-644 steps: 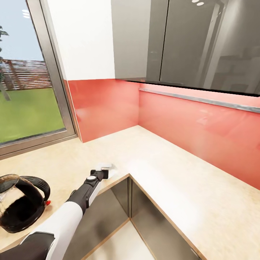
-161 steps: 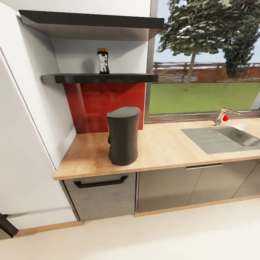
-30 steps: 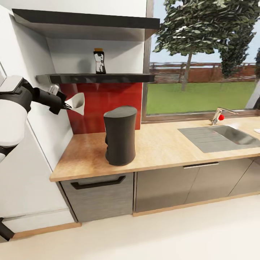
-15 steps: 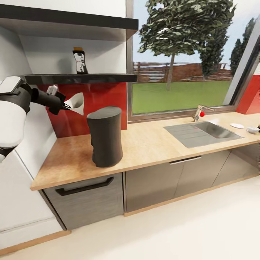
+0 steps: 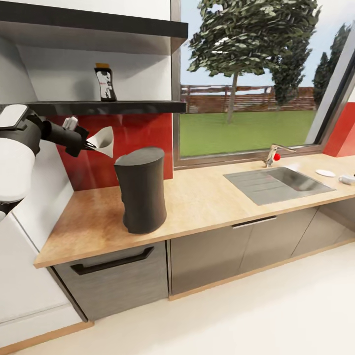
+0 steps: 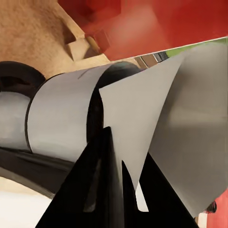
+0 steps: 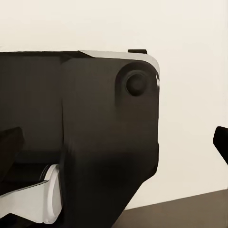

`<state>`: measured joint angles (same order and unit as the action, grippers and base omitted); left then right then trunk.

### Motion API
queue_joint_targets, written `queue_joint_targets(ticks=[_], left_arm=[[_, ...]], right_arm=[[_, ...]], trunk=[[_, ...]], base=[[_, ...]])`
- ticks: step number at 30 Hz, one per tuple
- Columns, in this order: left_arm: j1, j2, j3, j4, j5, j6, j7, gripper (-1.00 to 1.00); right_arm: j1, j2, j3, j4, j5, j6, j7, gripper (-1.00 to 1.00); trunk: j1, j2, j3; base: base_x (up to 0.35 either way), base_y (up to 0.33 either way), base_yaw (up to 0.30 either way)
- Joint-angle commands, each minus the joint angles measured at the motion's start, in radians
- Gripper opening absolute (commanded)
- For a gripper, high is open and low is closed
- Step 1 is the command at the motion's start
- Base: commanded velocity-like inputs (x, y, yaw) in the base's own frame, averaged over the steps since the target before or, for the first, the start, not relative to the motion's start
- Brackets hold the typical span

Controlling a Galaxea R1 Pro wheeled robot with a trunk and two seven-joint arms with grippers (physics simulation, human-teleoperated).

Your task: Set up a coffee station on the kitchen countertop: keep the coffee maker on the countertop, move the bottle of coffee from the kitchen shelf to the counter next to the coffee maker, place a paper coffee filter on top of the coffee maker, put the saucer next to the coffee maker with the coffee cup on the saucer, and place the electric kettle next to the coffee maker.

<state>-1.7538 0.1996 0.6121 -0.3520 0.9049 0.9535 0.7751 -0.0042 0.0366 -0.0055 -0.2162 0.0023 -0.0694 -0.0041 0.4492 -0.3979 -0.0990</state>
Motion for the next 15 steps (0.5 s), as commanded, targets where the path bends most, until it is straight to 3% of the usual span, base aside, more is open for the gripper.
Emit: queue_joint_targets(ticks=[1, 4, 9, 15], left_arm=[[0.005, 0.006, -0.001, 0.000, 0.014, 0.007, 0.004, -1.00], [0.022, 0.022, 0.003, -0.002, 0.032, 0.011, 0.003, -1.00], [0.039, 0.044, 0.004, -0.005, 0.010, 0.010, 0.008, -1.00], [0.046, 0.078, 0.005, -0.005, 0.009, 0.012, 0.008, -1.00]], right_arm=[[0.000, 0.006, 0.002, 0.000, -0.001, -0.003, 0.000, 1.00], [0.000, 0.011, 0.001, 0.000, -0.001, -0.003, 0.000, 1.00], [0.000, 0.017, 0.000, 0.000, -0.002, -0.004, 0.000, 1.00], [0.000, 0.020, 0.001, 0.000, -0.002, -0.006, 0.000, 1.00]], trunk=[[0.001, -0.002, -0.002], [0.001, -0.002, -0.002], [0.001, -0.002, -0.002], [0.001, -0.002, -0.002]], base=[[0.000, 0.000, 0.000], [0.000, 0.000, 0.000], [0.000, 0.000, 0.000], [0.022, 0.014, 0.000]])
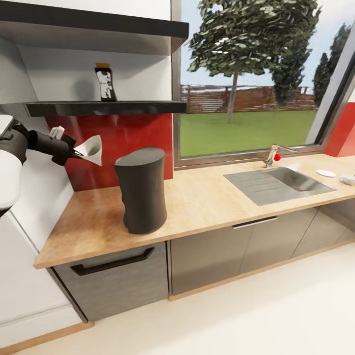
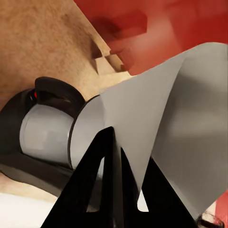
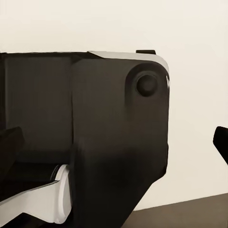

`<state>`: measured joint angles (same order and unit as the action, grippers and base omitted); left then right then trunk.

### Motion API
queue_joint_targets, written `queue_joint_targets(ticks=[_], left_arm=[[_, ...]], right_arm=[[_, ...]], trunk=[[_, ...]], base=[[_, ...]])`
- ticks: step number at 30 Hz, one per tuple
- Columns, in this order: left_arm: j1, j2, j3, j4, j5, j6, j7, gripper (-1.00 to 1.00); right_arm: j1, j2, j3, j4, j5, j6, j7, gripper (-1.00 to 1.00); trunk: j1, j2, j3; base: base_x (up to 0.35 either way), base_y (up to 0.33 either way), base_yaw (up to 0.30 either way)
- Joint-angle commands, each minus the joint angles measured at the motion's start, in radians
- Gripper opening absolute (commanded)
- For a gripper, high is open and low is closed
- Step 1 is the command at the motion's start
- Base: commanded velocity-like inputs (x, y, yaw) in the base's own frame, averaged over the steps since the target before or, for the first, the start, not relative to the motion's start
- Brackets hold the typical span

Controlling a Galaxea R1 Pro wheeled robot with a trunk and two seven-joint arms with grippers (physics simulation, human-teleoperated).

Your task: Set up a coffee station on the kitchen countertop: keep the coffee maker on the countertop, move the bottle of coffee from the kitchen shelf to the counter next to the coffee maker, place a paper coffee filter on top of the coffee maker, put the saucer next to the coffee maker with the coffee cup on the saucer, and place the electric kettle next to the coffee maker.

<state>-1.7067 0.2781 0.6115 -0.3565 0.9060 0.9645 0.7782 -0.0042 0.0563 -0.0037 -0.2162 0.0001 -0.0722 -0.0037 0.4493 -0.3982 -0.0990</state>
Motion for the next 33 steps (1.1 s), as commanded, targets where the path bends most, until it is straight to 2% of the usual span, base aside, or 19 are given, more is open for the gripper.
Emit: queue_joint_targets(ticks=[1, 3, 10, 22, 23, 33], left_arm=[[-0.001, 0.006, 0.005, -0.001, 0.008, 0.002, 0.004, -1.00], [-0.001, 0.014, 0.006, -0.001, 0.008, 0.004, 0.003, -1.00], [0.000, 0.015, 0.012, 0.001, 0.019, 0.013, 0.001, -1.00], [-0.003, 0.013, 0.006, 0.010, 0.109, 0.039, 0.005, -1.00], [-0.005, 0.012, 0.005, 0.011, 0.171, 0.040, 0.005, -1.00], [-0.017, -0.004, 0.005, 0.018, 0.178, 0.040, 0.007, -1.00]], right_arm=[[0.000, 0.000, -0.001, 0.000, 0.000, -0.003, 0.000, 1.00], [0.000, 0.000, 0.000, 0.000, 0.000, -0.003, 0.000, 1.00], [0.000, -0.001, 0.000, 0.000, 0.001, -0.003, 0.000, 1.00], [0.000, -0.001, -0.001, 0.001, 0.001, -0.003, 0.000, 1.00], [0.000, -0.001, -0.001, 0.001, 0.001, -0.003, 0.000, 1.00], [0.000, -0.001, -0.001, 0.001, 0.001, -0.003, -0.001, 1.00]], trunk=[[0.001, -0.002, -0.002], [0.001, -0.002, -0.002], [0.001, -0.002, -0.002], [0.001, -0.002, -0.002], [0.001, -0.002, -0.002], [0.001, -0.002, -0.002]], base=[[0.138, 0.112, 0.000], [0.186, 0.160, 0.000], [0.114, 0.098, 0.000], [0.005, 0.005, 0.000], [0.000, 0.000, 0.000], [0.000, 0.000, 0.000]])
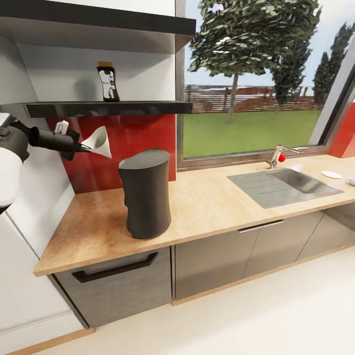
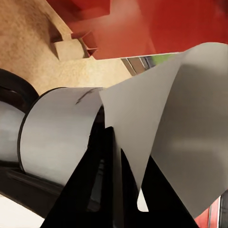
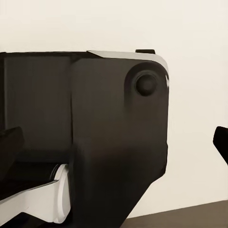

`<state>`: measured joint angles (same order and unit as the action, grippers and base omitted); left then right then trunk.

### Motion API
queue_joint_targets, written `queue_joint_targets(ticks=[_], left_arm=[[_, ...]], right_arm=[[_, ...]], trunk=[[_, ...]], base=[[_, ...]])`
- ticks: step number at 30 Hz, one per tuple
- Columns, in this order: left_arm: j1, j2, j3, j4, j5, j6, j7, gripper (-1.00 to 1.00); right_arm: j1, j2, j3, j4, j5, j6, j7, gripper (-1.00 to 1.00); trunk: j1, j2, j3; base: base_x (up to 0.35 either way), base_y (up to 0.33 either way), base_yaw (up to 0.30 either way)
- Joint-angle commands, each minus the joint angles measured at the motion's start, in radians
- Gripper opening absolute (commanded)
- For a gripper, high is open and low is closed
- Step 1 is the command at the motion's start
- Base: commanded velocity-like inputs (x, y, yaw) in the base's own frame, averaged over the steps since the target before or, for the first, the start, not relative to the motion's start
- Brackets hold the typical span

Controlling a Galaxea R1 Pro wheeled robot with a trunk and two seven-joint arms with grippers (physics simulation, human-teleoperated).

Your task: Set up a coffee station on the kitchen countertop: keep the coffee maker on the countertop, move the bottle of coffee from the kitchen shelf to the counter next to the coffee maker, place a paper coffee filter on top of the coffee maker, put the saucer next to the coffee maker with the coffee cup on the saucer, and place the electric kettle next to the coffee maker.

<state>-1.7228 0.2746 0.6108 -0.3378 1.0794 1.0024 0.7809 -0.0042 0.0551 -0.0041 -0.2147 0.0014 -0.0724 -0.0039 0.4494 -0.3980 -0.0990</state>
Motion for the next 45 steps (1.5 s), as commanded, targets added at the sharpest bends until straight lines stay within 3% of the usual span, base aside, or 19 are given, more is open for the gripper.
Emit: queue_joint_targets(ticks=[1, 16, 45], left_arm=[[-0.002, -0.004, 0.005, 0.000, 0.005, 0.002, 0.005, -1.00], [-0.005, -0.064, 0.001, -0.003, 0.002, 0.002, 0.009, -1.00], [0.001, -0.054, -0.003, -0.013, -0.001, 0.001, 0.011, -1.00]], right_arm=[[0.000, 0.000, 0.000, 0.000, 0.000, -0.003, -0.001, 1.00], [0.000, 0.000, -0.001, 0.000, 0.000, -0.003, -0.001, 1.00], [0.000, 0.000, -0.002, -0.002, -0.001, -0.001, 0.001, 1.00]], trunk=[[0.001, -0.002, -0.002], [0.001, -0.002, -0.002], [0.001, -0.002, -0.002]], base=[[0.000, 0.000, 0.000], [0.000, 0.000, 0.000], [0.000, 0.000, -0.045]])
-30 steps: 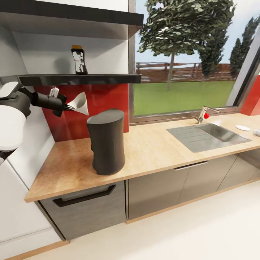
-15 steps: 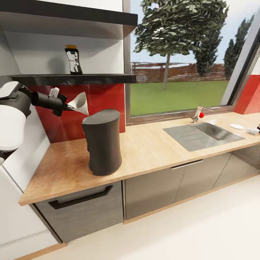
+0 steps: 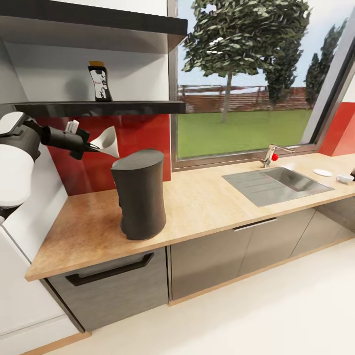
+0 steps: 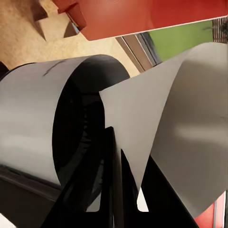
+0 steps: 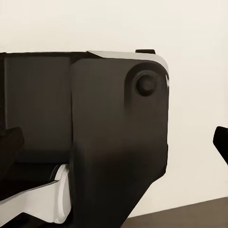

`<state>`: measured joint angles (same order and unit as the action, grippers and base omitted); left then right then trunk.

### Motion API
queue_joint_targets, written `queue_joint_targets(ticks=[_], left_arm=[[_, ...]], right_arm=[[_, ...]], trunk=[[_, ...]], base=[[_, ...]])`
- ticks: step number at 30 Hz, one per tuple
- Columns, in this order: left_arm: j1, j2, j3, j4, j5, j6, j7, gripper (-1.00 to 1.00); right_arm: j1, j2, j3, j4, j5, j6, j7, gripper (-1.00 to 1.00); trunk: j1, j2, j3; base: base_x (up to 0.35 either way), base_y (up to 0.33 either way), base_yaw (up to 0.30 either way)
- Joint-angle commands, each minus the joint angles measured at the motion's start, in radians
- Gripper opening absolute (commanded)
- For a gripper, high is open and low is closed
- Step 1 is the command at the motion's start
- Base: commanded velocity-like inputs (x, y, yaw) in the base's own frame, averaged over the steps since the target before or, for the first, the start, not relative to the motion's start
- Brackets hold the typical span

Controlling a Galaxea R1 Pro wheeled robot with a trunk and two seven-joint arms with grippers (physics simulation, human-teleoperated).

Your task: Set up a coffee station on the kitchen countertop: keep the coffee maker on the countertop, move the bottle of coffee from the kitchen shelf to the counter next to the coffee maker, place a paper coffee filter on top of the coffee maker, put the saucer next to the coffee maker with the coffee cup on the saucer, and place the electric kettle next to the coffee maker.

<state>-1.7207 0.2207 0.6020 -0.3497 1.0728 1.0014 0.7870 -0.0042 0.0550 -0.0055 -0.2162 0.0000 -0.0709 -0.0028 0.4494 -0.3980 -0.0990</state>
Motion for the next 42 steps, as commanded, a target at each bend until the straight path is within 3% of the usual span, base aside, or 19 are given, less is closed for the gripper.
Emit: queue_joint_targets(ticks=[1, 13, 21, 33, 42], left_arm=[[0.000, 0.000, 0.006, -0.001, 0.006, 0.002, 0.005, -1.00], [0.008, -0.004, -0.001, -0.002, 0.003, 0.001, 0.006, -1.00], [0.009, -0.006, -0.068, -0.003, 0.004, 0.000, 0.007, -1.00], [0.058, -0.001, -0.075, -0.011, 0.015, 0.004, -0.029, -1.00], [0.062, -0.003, -0.083, -0.012, 0.015, 0.005, -0.064, -1.00]], right_arm=[[0.000, 0.000, -0.001, 0.000, 0.000, -0.003, -0.001, 1.00], [0.000, 0.000, -0.001, 0.000, 0.000, -0.003, 0.000, 1.00], [0.000, -0.002, -0.001, 0.000, 0.001, -0.004, 0.000, 1.00], [0.000, 0.005, -0.001, -0.017, 0.001, -0.022, -0.008, 1.00], [-0.001, 0.005, -0.001, -0.018, 0.001, -0.023, -0.008, 1.00]], trunk=[[0.001, -0.002, -0.002], [0.001, -0.002, -0.001], [0.001, -0.002, -0.001], [0.001, -0.002, -0.001], [0.001, -0.002, -0.001]], base=[[0.000, 0.000, 0.000], [0.000, 0.000, -0.090], [0.000, 0.000, -0.008], [0.000, 0.000, 0.000], [0.000, 0.000, 0.000]])
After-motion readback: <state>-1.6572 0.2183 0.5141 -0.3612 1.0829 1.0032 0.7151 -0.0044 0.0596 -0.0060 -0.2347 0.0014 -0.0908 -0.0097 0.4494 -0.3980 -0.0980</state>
